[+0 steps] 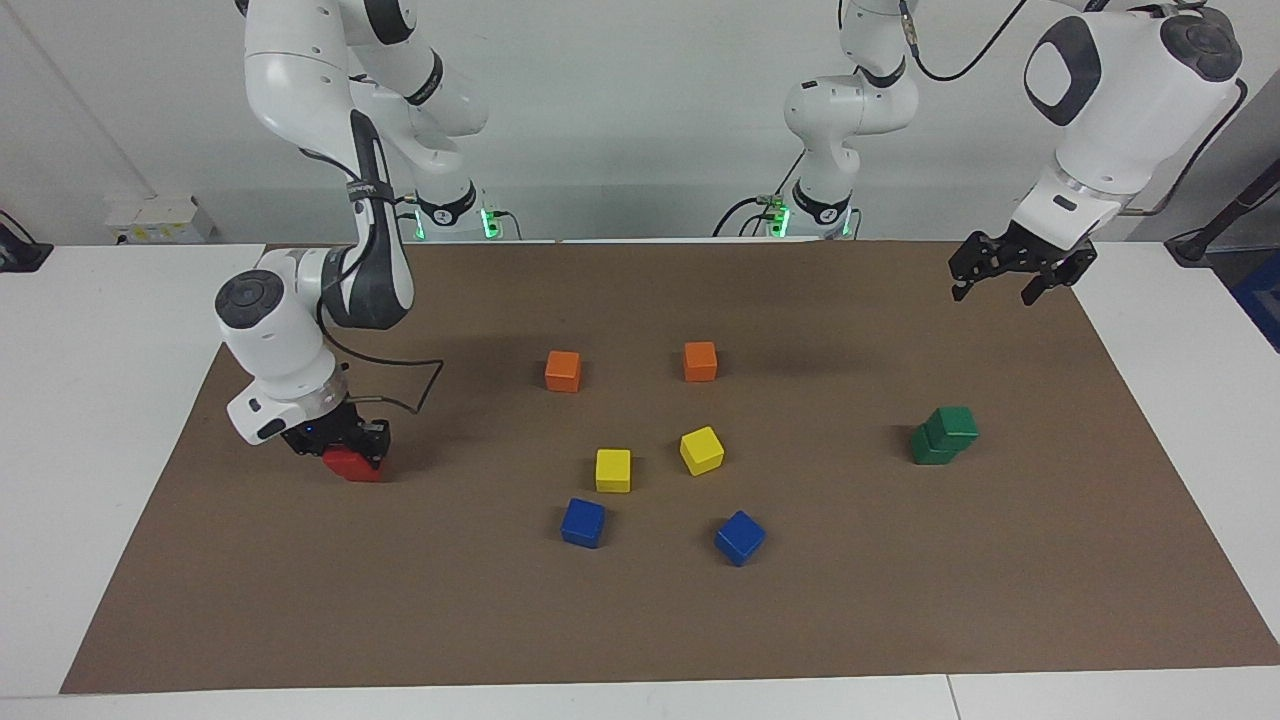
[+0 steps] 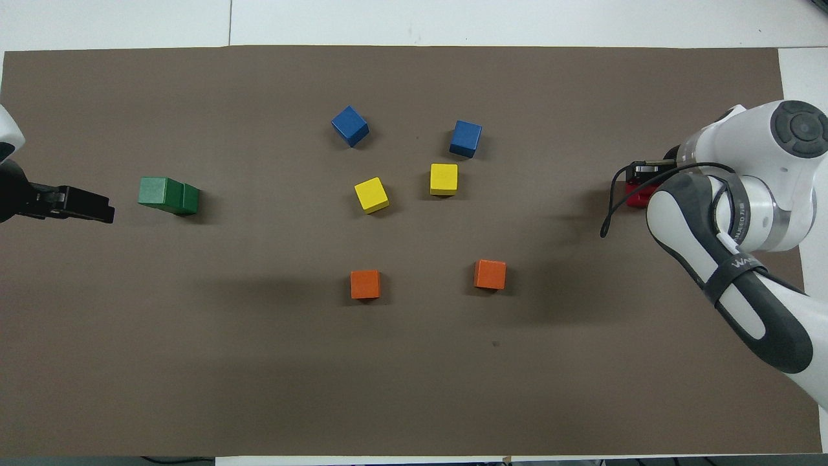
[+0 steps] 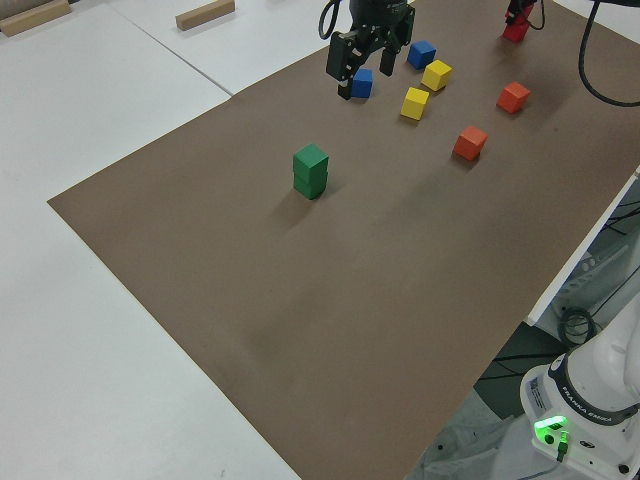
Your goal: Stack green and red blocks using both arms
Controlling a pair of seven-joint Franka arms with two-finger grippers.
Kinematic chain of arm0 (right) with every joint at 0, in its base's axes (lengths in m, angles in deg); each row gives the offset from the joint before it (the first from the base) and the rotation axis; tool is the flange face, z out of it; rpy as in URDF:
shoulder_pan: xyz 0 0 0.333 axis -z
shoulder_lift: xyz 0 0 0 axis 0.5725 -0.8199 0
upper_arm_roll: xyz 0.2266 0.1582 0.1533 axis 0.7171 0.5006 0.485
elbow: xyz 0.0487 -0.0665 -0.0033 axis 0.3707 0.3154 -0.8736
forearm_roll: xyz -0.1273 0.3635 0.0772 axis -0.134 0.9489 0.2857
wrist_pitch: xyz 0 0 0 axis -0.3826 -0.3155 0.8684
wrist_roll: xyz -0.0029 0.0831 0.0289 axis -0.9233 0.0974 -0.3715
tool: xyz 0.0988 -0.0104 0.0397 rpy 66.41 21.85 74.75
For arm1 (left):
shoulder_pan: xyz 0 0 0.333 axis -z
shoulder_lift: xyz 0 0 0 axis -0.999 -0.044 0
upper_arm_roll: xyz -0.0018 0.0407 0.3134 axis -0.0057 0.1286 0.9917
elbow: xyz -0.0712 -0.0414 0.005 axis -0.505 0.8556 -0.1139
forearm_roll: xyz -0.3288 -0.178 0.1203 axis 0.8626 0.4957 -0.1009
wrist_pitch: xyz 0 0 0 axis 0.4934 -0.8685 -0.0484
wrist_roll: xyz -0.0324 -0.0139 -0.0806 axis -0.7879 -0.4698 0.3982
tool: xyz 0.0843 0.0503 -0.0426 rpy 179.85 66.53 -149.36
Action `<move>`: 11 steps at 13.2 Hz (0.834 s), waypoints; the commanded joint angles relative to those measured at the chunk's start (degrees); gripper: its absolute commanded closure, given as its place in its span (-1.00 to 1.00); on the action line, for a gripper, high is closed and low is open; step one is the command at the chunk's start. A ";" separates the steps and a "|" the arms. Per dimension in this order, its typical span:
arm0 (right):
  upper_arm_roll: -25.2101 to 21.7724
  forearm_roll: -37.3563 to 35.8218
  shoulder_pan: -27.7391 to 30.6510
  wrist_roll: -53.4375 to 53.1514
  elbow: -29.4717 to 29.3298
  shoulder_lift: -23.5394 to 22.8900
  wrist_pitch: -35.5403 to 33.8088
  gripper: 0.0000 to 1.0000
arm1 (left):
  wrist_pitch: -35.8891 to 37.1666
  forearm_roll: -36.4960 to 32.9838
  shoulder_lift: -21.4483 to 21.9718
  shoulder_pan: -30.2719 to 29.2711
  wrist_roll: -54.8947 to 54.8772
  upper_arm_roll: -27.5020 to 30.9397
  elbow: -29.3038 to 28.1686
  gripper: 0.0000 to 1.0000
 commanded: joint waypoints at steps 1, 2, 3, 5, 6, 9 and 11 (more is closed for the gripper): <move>0.69 0.80 0.83 -1.01 0.69 -0.03 -0.27 -1.00 | -0.56 -0.66 1.08 0.93 0.86 0.54 -1.13 -1.00; 0.61 0.80 0.48 -1.01 -0.18 0.67 -2.28 -1.00 | -0.65 -0.66 1.08 0.93 0.95 0.54 -1.13 -1.00; 0.61 0.80 0.31 -1.01 -1.76 1.29 -5.44 -1.00 | -0.48 -0.66 1.08 0.93 0.86 0.54 -1.13 -1.00; 0.61 0.80 0.31 -1.01 -3.18 2.43 -9.32 -1.00 | -0.56 -0.66 1.08 0.84 0.95 0.54 -1.13 -1.00; 0.61 0.80 0.31 -1.01 -3.18 2.87 -9.51 -1.00 | -0.56 -0.66 1.08 0.84 1.04 0.54 -1.13 -1.00; 0.61 0.28 0.22 -1.01 -4.05 4.45 -12.39 -1.00 | 1.52 -1.36 0.47 1.11 0.78 0.11 2.88 -1.00; 0.61 0.01 -1.01 -0.92 -8.69 7.87 -21.24 -1.00 | 7.24 -1.36 -1.81 1.37 1.04 0.02 7.72 -1.00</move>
